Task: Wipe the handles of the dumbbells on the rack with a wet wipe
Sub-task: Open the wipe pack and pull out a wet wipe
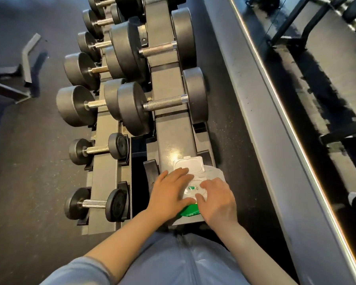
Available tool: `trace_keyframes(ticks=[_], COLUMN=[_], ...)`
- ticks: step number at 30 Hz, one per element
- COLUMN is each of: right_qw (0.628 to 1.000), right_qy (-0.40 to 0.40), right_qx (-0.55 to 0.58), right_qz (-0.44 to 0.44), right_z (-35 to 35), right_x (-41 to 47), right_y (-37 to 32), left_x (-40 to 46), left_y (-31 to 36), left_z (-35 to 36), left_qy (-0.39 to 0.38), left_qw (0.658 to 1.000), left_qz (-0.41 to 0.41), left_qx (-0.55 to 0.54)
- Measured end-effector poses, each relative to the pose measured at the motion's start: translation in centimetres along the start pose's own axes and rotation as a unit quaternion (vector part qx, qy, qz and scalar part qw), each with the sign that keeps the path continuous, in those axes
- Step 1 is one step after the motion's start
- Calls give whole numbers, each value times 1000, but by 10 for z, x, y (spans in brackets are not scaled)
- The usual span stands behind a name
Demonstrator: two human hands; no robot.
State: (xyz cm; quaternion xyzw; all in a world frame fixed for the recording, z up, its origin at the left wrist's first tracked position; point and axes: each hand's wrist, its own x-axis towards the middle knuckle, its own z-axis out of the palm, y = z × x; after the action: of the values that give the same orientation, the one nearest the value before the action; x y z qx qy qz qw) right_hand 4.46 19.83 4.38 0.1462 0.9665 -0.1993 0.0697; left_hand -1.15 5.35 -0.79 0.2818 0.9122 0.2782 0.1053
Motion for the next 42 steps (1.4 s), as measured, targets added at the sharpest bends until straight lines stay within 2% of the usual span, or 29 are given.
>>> trace_keyframes(ticks=[2, 11, 20, 23, 26, 28, 30, 37, 42], right_qw=[1000, 997, 999, 997, 989, 978, 976, 993, 989], right_qy=[20, -8, -36, -75, -112, -106, -76, -90, -67], right_qx=[-10, 18, -1, 32, 102, 178, 202, 71, -34], right_qz=[4, 73, 29, -11, -4, 4, 2, -35, -127], right_z=[4, 3, -3, 2, 5, -2, -10, -10, -9], right_x=[-1, 9, 11, 10, 14, 18, 22, 29, 24], right_y=[-4, -12, -20, -31, -29, -17, -1, 22, 4], left_x=[-3, -6, -6, -7, -10, -10, -10, -16, -22], left_y=[-4, -1, -2, -5, -9, -13, -17, -22, -28], left_z=[3, 7, 12, 16, 17, 15, 12, 8, 9], left_qy=[16, 57, 73, 73, 73, 66, 54, 100, 84], left_qw=[1000, 993, 989, 990, 992, 991, 991, 980, 986], left_qz=[3, -28, -42, -35, -6, 3, 4, 0, -20], left_qx=[-25, -98, -124, -120, -107, -118, -126, -171, -143])
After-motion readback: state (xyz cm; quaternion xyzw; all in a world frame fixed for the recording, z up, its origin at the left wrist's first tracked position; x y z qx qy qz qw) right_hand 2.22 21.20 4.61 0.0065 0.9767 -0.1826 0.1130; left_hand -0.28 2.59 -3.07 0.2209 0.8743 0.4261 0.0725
